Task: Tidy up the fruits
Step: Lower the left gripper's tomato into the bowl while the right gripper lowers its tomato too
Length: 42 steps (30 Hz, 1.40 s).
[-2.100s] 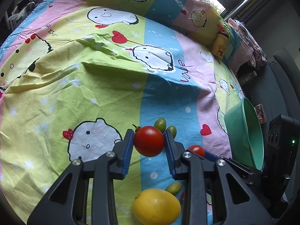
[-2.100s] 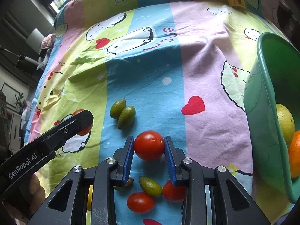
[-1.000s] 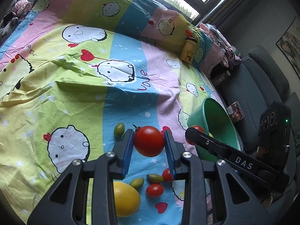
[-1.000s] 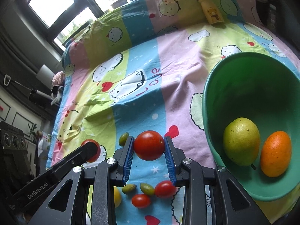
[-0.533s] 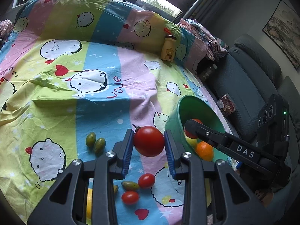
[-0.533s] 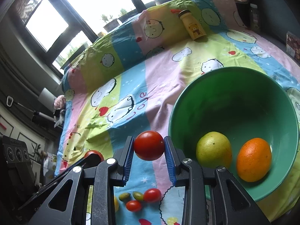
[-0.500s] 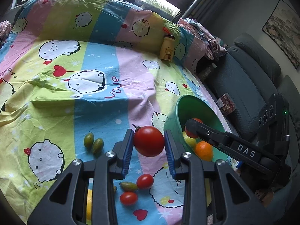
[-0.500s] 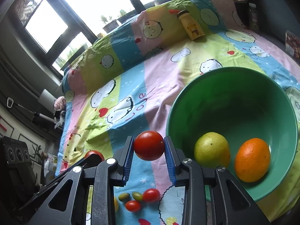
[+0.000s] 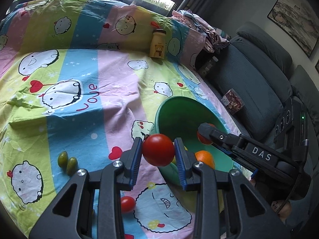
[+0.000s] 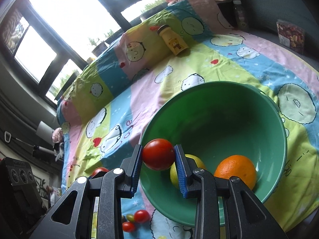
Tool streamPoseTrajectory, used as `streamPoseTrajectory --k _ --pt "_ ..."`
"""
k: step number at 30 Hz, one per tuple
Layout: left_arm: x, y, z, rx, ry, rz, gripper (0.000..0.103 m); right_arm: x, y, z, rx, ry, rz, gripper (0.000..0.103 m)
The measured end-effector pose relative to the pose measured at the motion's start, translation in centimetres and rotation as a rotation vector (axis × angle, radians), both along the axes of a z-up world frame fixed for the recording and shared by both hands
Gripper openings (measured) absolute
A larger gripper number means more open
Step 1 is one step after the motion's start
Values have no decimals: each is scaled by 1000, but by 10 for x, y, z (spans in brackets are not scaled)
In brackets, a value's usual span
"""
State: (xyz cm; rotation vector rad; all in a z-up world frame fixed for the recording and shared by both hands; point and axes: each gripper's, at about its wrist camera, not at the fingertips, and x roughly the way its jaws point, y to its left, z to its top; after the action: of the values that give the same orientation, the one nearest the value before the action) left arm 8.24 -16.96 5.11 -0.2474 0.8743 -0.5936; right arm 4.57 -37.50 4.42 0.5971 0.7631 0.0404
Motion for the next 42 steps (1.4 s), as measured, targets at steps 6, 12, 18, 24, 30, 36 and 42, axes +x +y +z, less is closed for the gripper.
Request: streamPoseTrajectory --k 6,12,18,24,30,36,42 --pt "3 -22 3 3 -11 -39 32 -5 -19 -3 14 8 -69 34" --pt "3 -42 1 19 -17 -82 32 -7 -37 -8 22 25 -125 34" --pt "3 -55 -4 12 -1 -114 32 -10 -49 -12 29 37 -163 34" --pt "4 -71 -8 23 5 -142 32 -10 -55 -16 35 50 -181 34" --pt "8 -79 -15 33 23 -158 32 -11 -61 -19 30 68 -204 34" --pt "8 -85 -20 44 32 -165 32 -10 -65 -23 30 86 -221 34" --pt "9 -90 -26 68 38 -168 32 -10 -66 -24 25 95 -230 34"
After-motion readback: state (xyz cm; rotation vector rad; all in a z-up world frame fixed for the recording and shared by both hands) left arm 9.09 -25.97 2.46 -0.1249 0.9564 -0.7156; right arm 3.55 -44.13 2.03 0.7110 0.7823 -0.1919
